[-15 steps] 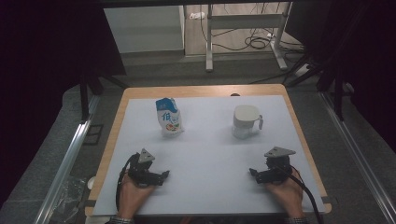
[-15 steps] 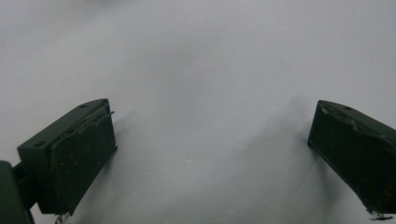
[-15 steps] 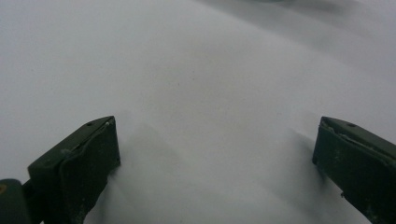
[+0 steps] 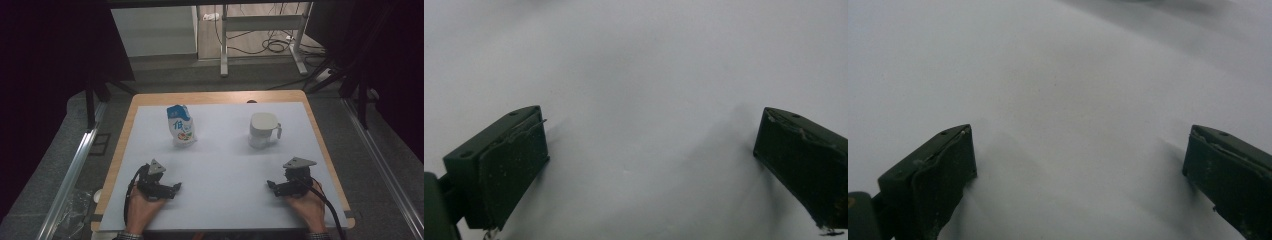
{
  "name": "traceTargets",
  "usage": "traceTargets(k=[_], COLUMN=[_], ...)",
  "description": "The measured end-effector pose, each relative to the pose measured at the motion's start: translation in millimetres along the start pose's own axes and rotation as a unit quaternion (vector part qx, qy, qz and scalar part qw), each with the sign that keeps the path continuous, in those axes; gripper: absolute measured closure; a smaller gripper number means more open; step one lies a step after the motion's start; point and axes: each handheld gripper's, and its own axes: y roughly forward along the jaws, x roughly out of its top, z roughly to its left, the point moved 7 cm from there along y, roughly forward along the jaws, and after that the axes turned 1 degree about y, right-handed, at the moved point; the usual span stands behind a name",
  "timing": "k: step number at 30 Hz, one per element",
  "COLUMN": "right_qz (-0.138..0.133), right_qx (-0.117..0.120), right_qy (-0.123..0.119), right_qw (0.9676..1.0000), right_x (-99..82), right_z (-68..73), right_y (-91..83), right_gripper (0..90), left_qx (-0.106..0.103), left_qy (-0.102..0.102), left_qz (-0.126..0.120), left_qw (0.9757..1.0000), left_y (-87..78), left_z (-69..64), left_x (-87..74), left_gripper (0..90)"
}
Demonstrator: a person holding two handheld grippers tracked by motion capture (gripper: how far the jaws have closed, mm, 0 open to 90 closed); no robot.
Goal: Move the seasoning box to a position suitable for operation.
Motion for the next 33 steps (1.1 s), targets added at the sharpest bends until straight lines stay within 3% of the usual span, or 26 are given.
traceTargets(k=[16, 21, 28, 33], right_qz=[0.001, -0.008, -0.024, -0.038], right_qx=[0.0, -0.009, 0.017, 0.012], right_qy=[-0.001, -0.006, 0.02, 0.017], right_qw=[1.0, 0.9999, 0.9994, 0.999], right_x=[0.7, 1.7, 7.9, 17.8], right_z=[0.0, -1.9, -0.2, -2.2], right_y=[-1.8, -5.5, -7.6, -12.0], right_gripper=[3.8, 9.5, 11.3, 11.4], left_qx=[0.0, 0.0, 0.0, 0.0], left_qy=[0.0, 0.001, 0.001, 0.001], left_qz=[0.0, 0.0, 0.0, 0.0], left_qw=[1.0, 1.0, 1.0, 1.0], left_y=[0.0, 0.0, 0.0, 0.0], left_z=[0.0, 0.0, 0.0, 0.0], left_x=[0.0, 0.0, 0.0, 0.0], left_gripper=[0.9, 0.9, 1.0, 1.0])
